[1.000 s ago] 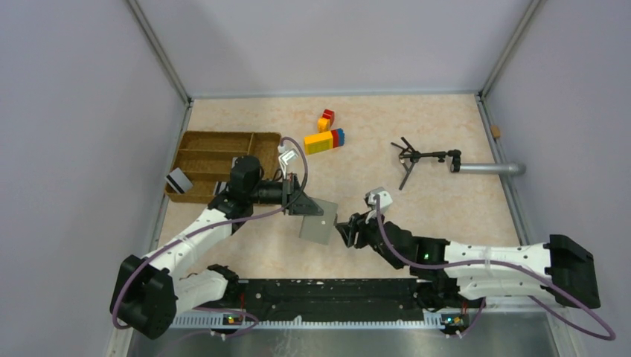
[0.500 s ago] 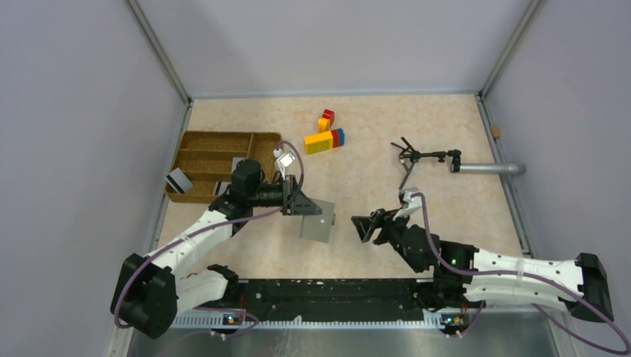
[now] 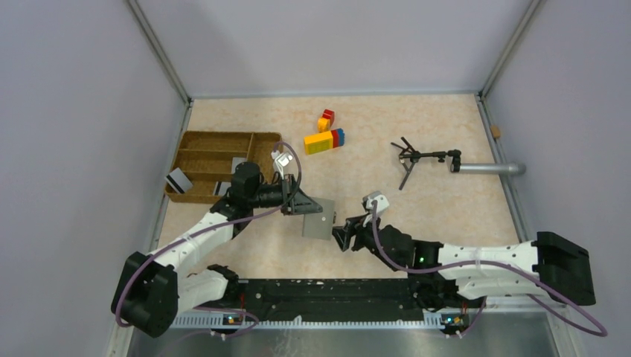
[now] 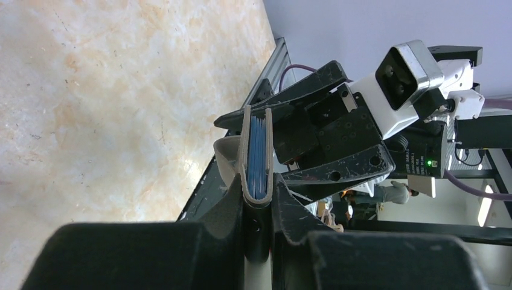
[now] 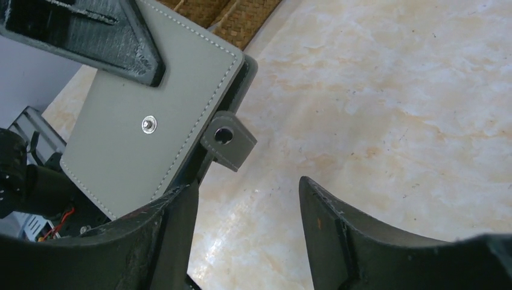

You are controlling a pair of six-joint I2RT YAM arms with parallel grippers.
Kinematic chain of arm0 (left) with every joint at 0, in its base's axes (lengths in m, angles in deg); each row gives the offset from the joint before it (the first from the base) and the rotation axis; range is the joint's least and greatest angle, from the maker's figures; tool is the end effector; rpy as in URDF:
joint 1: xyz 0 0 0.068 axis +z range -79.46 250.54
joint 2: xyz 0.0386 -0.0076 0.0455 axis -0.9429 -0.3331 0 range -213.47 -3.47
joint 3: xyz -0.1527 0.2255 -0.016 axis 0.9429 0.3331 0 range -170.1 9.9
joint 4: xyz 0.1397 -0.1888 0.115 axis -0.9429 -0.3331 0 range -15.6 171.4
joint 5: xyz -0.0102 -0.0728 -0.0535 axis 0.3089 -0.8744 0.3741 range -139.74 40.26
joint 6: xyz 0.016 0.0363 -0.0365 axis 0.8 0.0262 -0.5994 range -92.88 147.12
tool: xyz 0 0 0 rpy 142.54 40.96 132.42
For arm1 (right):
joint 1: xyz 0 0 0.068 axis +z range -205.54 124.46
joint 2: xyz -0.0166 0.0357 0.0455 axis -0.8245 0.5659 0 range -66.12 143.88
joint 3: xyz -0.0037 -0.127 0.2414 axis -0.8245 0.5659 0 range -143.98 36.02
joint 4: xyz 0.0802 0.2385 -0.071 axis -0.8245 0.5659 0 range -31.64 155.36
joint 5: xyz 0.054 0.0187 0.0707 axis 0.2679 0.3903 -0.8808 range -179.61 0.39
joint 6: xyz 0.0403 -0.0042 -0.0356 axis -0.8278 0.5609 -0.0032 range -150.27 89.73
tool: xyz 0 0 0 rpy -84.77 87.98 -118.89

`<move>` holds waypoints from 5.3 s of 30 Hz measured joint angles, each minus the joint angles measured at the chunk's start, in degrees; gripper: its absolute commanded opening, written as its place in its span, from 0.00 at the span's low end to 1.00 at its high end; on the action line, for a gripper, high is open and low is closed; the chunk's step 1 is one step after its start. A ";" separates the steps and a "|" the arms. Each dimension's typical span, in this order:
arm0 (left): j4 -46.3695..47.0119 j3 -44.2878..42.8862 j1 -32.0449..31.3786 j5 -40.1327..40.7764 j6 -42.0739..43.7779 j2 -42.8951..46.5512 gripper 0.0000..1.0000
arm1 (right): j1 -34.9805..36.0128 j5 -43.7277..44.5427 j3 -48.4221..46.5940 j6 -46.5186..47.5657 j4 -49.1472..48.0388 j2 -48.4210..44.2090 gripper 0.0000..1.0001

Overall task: Put the credit cards into the card holder
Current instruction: Close the card holder at the center of the board.

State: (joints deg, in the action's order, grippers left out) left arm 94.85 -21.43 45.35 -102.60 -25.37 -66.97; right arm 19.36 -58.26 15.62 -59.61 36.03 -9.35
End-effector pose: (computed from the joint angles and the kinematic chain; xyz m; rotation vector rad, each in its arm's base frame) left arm 0.1979 -0.1245 0.2394 0.2271 2.1718 -1.7214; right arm 0.0725 0.1974 0.2120 -0.3352 1.8226 0.8036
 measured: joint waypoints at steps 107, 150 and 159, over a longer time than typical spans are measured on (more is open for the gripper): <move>3.48 12.83 -11.67 24.65 2.80 -11.87 0.65 | -12.09 -16.17 -7.37 -28.87 27.21 18.10 0.00; 1.84 29.07 -13.53 26.60 -17.00 14.05 0.89 | -12.09 -13.51 -7.41 -32.37 25.24 19.47 0.00; 10.86 30.03 -15.41 32.87 -19.80 10.40 0.82 | -12.09 -13.51 -7.41 -32.37 25.24 19.47 0.00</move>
State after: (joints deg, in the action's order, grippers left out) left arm 105.71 8.60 29.94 -69.72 -45.17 -56.57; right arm 7.27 -71.76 8.21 -91.98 61.27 10.12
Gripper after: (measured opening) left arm 0.858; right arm 0.003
